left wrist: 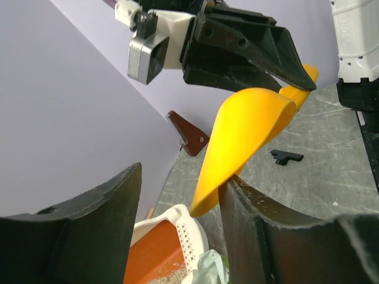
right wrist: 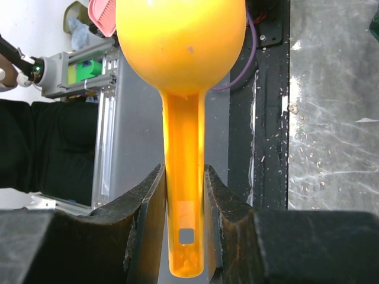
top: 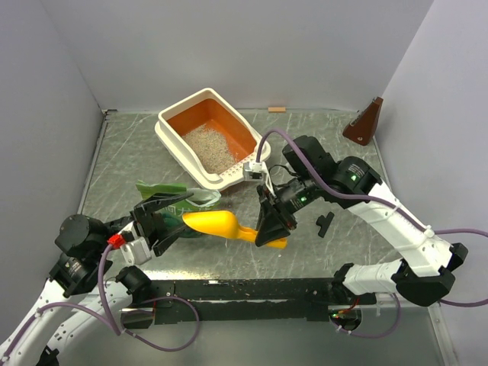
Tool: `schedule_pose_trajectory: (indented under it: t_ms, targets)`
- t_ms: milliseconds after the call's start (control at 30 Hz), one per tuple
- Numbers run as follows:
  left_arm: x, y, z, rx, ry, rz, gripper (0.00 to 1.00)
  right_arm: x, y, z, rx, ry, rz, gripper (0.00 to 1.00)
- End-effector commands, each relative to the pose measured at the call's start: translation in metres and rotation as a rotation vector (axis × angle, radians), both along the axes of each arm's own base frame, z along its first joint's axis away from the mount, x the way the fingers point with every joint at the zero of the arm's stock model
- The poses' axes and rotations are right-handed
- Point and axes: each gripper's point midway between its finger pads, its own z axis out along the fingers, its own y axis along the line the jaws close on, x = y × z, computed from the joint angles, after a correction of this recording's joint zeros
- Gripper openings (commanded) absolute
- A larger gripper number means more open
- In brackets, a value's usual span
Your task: Fill the litter box with clean litter
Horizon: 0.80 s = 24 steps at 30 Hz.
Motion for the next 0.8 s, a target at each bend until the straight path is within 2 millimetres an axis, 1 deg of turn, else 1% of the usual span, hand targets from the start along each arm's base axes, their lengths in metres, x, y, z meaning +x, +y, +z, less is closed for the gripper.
schedule_pose_trajectory:
  t_ms: [0,67,100,167,233,333,367,400,433,500,567,633,700,733,767]
  targets:
    - [-0.011,-0.003,0.017,-0.029,-0.053,-0.057,0.56,-0.006,0.007,0.008,0.055,-0.004,0.048,0.00]
    - [-0.011,-0.005,0.015,-0.024,-0.046,-0.070,0.47,-0.007,0.008,0.010,0.064,-0.007,0.053,0.00]
    - [-0.012,-0.006,0.013,-0.021,-0.043,-0.075,0.39,-0.008,0.008,0.009,0.062,-0.004,0.056,0.00]
    - [-0.014,-0.007,0.010,-0.013,-0.042,-0.094,0.17,-0.009,0.008,0.009,0.062,-0.002,0.066,0.00]
    - [-0.017,-0.009,0.008,-0.005,-0.047,-0.115,0.01,-0.009,0.010,0.008,0.061,0.005,0.071,0.00]
    - [-0.023,-0.011,0.006,0.013,-0.032,-0.154,0.01,-0.007,0.014,0.013,0.071,0.003,0.069,0.00]
    - [-0.023,-0.011,0.008,0.007,-0.023,-0.151,0.01,-0.005,0.015,0.015,0.076,-0.001,0.064,0.00]
    - [-0.020,-0.009,0.011,-0.006,-0.010,-0.135,0.01,-0.001,0.018,0.019,0.080,-0.013,0.043,0.10]
    - [-0.017,-0.007,0.014,-0.023,0.010,-0.110,0.01,0.003,0.020,0.022,0.087,-0.033,0.021,0.23]
    - [-0.009,-0.001,0.020,-0.061,0.053,-0.047,0.01,0.015,0.023,0.035,0.114,-0.107,-0.033,0.39]
    - [-0.002,0.004,0.022,-0.072,0.103,-0.001,0.01,0.033,0.024,0.053,0.139,-0.198,-0.119,0.46]
    - [0.006,0.008,0.022,-0.083,0.153,0.051,0.00,0.056,0.025,0.066,0.152,-0.280,-0.221,0.54]
    - [0.021,0.017,0.027,-0.131,0.244,0.141,0.01,0.083,0.025,0.079,0.167,-0.337,-0.351,0.58]
    - [0.026,0.020,0.026,-0.132,0.282,0.175,0.01,0.097,0.024,0.086,0.193,-0.367,-0.403,0.59]
    - [0.033,0.022,0.025,-0.136,0.319,0.210,0.01,0.106,0.023,0.093,0.220,-0.359,-0.457,0.61]
